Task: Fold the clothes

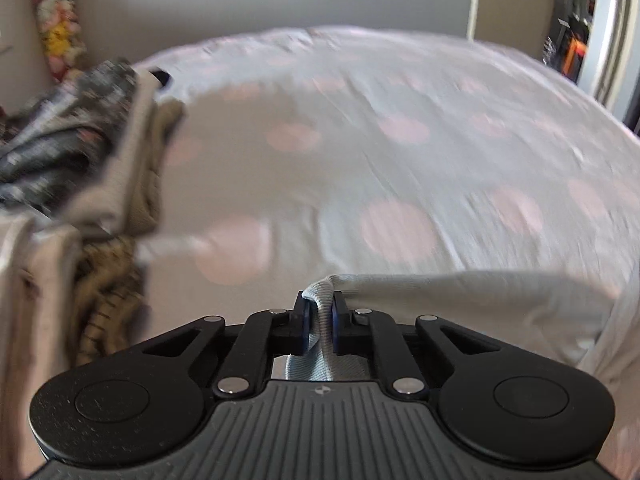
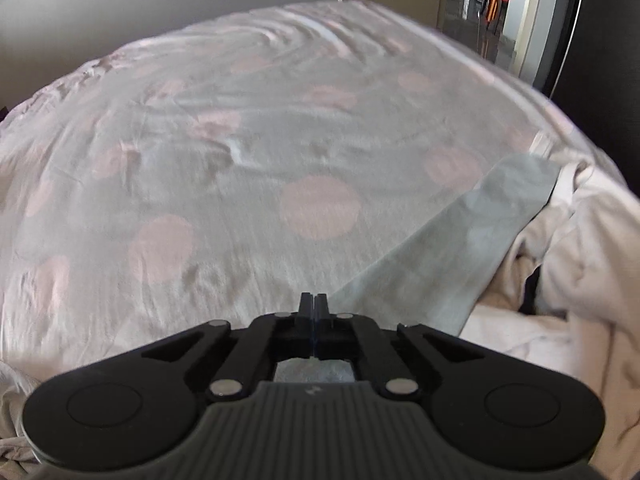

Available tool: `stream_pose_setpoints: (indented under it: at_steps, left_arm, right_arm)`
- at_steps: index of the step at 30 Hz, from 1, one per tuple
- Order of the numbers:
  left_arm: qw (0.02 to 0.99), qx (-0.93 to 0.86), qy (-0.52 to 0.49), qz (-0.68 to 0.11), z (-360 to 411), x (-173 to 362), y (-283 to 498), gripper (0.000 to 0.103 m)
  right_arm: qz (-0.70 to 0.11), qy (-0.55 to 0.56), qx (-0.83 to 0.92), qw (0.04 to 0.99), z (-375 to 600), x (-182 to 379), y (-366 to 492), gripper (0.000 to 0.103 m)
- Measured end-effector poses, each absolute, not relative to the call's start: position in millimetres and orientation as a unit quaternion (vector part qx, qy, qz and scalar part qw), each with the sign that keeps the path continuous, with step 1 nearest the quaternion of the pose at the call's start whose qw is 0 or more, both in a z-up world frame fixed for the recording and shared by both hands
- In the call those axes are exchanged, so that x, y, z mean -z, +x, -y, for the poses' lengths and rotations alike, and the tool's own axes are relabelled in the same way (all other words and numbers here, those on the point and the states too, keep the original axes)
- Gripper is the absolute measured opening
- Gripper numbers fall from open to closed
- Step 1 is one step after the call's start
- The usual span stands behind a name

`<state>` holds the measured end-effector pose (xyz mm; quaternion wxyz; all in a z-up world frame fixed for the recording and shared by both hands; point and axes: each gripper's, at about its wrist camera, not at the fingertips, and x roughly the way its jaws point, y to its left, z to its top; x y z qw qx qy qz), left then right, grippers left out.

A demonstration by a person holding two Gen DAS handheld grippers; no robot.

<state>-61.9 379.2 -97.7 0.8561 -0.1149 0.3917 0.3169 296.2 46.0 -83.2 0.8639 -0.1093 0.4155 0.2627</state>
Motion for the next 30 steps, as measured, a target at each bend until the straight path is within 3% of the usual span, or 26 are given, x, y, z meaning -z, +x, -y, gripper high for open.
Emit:
stream_pose_setpoints:
  at_steps: [6, 13, 15, 17, 24, 27, 30]
  left_arm:
    - [0.852, -0.378, -0.078, -0.355, -393.0, 55.0, -86.4, 0.008]
    - [0.831, -0.421, -0.055, -0.360, -401.1, 42.7, -106.3, 0.008]
    - [0.824, -0.420, -0.074, -0.372, -400.6, 53.2, -108.1, 0.008]
    - [0.818, -0.421, -0.085, -0.382, -397.2, 66.0, -107.4, 0.008]
    - [0.796, -0.429, -0.113, -0.412, -389.9, 112.4, -96.5, 0.008]
    - [0.781, -0.416, -0.120, -0.449, -391.8, 135.1, -91.5, 0.008]
    - [0.774, -0.406, -0.112, -0.473, -394.1, 150.5, -88.2, 0.009]
  right_arm:
    - [-0.379, -0.113, -0.295, 0.870, -23.2, 35.2, 263.6, 0.000]
    - [-0.429, -0.105, -0.310, 0.842, -34.6, 64.2, 248.8, 0.007]
    - [-0.442, -0.100, -0.312, 0.835, -43.9, 73.4, 250.0, 0.012]
    - [-0.459, -0.092, -0.315, 0.826, -55.6, 82.4, 253.2, 0.031]
    - [-0.484, -0.104, -0.303, 0.815, -102.7, 111.2, 268.1, 0.047]
    - [-0.499, -0.103, -0.269, 0.817, -112.3, 124.3, 282.3, 0.061]
    - [-0.523, -0.095, -0.248, 0.810, -118.1, 137.7, 293.2, 0.063]
